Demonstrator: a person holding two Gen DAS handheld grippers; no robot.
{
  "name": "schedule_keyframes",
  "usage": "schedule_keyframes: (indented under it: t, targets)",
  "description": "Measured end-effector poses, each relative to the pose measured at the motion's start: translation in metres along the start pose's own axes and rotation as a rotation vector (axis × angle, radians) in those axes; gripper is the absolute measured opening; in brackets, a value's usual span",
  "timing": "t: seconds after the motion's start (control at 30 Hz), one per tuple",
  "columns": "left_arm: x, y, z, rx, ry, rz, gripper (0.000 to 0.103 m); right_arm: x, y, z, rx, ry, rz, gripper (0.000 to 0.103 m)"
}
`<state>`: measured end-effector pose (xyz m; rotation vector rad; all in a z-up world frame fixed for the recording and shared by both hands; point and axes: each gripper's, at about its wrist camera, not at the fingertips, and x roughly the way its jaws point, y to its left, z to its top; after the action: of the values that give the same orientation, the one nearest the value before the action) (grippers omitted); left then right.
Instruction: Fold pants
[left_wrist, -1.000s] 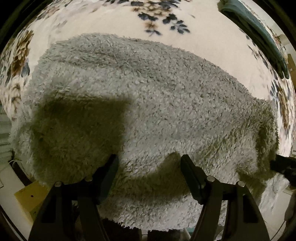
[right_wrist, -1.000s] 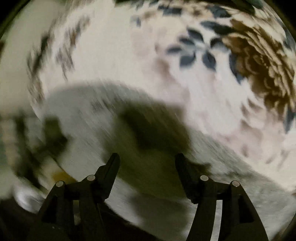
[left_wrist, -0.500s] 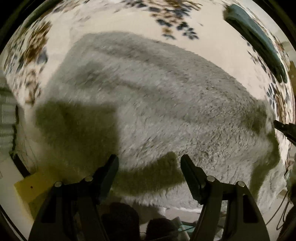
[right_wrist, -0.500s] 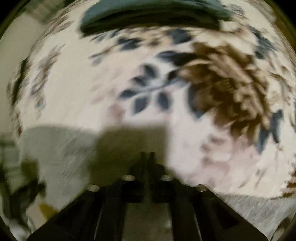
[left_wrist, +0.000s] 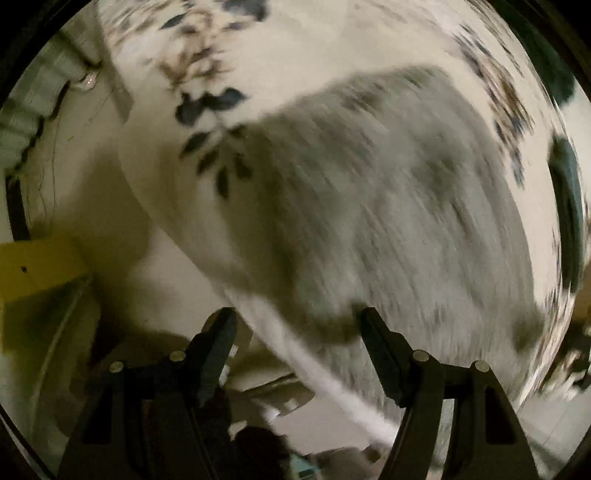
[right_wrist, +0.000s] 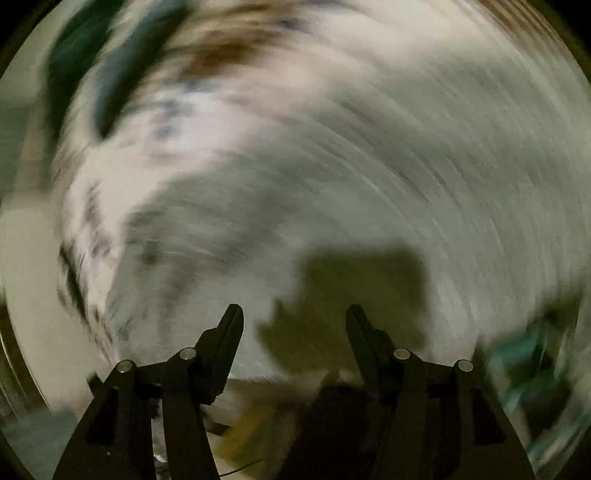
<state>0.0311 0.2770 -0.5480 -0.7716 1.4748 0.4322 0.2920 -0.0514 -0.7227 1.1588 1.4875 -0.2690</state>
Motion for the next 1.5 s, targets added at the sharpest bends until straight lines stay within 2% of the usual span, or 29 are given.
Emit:
schedule_keyframes:
  t: [0.07, 0.1, 0.13, 0.17, 0.23, 0.27, 0.3, 0.37, 0.43, 0.57, 0.63, 0.67, 0.7, 0.77, 0.8, 0.83, 0.87, 0.9, 0.97, 1.0, 1.1, 1.2, 1.3, 1.37, 1.43, 1.5]
  targets:
    - [0.01, 0.004, 0.011, -0.045, -0.011, -0.032, 0.067, 0.019, -0.046, -0.013, 0.192, 0.029, 0.083, 0.06]
    - [0.013, 0.007, 0.013, -0.059, -0.012, -0.045, 0.067, 0.028, -0.058, -0.016, 0.238, 0.028, 0.115, 0.06]
    - [0.021, 0.003, 0.012, -0.074, -0.014, -0.067, 0.057, 0.037, -0.069, -0.019, 0.285, 0.025, 0.155, 0.06]
    - [0.025, 0.001, 0.017, -0.076, -0.03, -0.091, 0.037, 0.044, -0.076, -0.019, 0.32, 0.017, 0.188, 0.06]
    - [0.022, -0.008, 0.022, -0.037, -0.07, -0.114, 0.014, 0.053, -0.078, -0.019, 0.342, -0.065, 0.251, 0.054]
    - [0.018, -0.015, 0.023, 0.001, -0.092, -0.094, 0.012, 0.051, -0.078, -0.016, 0.327, -0.1, 0.249, 0.028]
    - [0.014, -0.019, 0.023, 0.019, -0.116, -0.085, 0.012, 0.05, -0.077, -0.014, 0.317, -0.118, 0.234, 0.013]
    - [0.008, -0.019, 0.026, 0.032, -0.141, -0.073, 0.012, 0.045, -0.074, -0.015, 0.311, -0.138, 0.209, 0.01]
    - [0.009, -0.013, 0.034, 0.013, -0.138, -0.058, 0.012, 0.041, -0.069, -0.018, 0.265, -0.159, 0.122, 0.009]
    - [0.018, -0.019, 0.037, 0.051, -0.11, -0.018, 0.016, 0.054, -0.065, -0.01, 0.242, -0.101, 0.07, 0.009]
    - [0.004, -0.039, 0.042, 0.098, -0.104, 0.019, 0.018, 0.054, -0.053, -0.005, 0.186, -0.068, 0.059, 0.013]
    - [-0.002, -0.042, 0.041, 0.12, -0.103, 0.035, 0.019, 0.048, -0.046, -0.004, 0.156, -0.055, 0.048, 0.024]
    - [-0.007, -0.042, 0.041, 0.132, -0.106, 0.04, 0.022, 0.041, -0.041, -0.005, 0.136, -0.048, 0.038, 0.039]
    - [-0.026, -0.044, 0.026, 0.165, -0.125, 0.087, 0.035, 0.021, -0.028, -0.01, 0.085, -0.063, 0.02, 0.058]
    - [-0.033, -0.045, 0.019, 0.179, -0.127, 0.101, 0.042, 0.007, -0.02, -0.012, 0.06, -0.081, 0.023, 0.06]
    - [-0.039, -0.048, 0.012, 0.197, -0.128, 0.121, 0.06, -0.01, -0.024, -0.012, 0.036, -0.09, 0.031, 0.06]
    - [-0.046, -0.05, 0.004, 0.21, -0.133, 0.141, 0.073, -0.018, -0.019, -0.011, 0.019, -0.093, 0.04, 0.061]
    - [-0.052, -0.052, -0.001, 0.213, -0.139, 0.143, 0.075, -0.024, -0.013, -0.011, 0.004, -0.097, 0.048, 0.063]
    - [-0.058, -0.061, -0.015, 0.22, -0.13, 0.129, 0.076, -0.043, -0.009, 0.001, -0.018, -0.119, 0.063, 0.065]
    - [-0.065, -0.056, -0.018, 0.227, -0.119, 0.118, 0.076, -0.05, -0.007, 0.011, -0.033, -0.141, 0.047, 0.065]
    - [-0.068, -0.077, -0.035, 0.289, -0.103, 0.091, 0.076, -0.084, -0.027, 0.041, -0.035, -0.229, -0.036, 0.072]
    - [-0.055, -0.122, -0.05, 0.393, -0.098, 0.072, 0.076, -0.123, -0.061, 0.07, -0.004, -0.343, -0.144, 0.087]
    - [-0.035, -0.168, -0.073, 0.51, -0.11, 0.08, 0.076, -0.15, -0.103, 0.114, 0.022, -0.417, -0.23, 0.088]
    - [-0.014, -0.196, -0.088, 0.566, -0.098, 0.084, 0.076, -0.152, -0.126, 0.147, 0.016, -0.423, -0.241, 0.088]
    - [0.003, -0.216, -0.1, 0.607, -0.089, 0.098, 0.076, -0.148, -0.148, 0.174, 0.021, -0.399, -0.213, 0.088]
    - [0.021, -0.237, -0.116, 0.65, -0.071, 0.113, 0.076, -0.137, -0.171, 0.205, 0.081, -0.357, -0.162, 0.087]
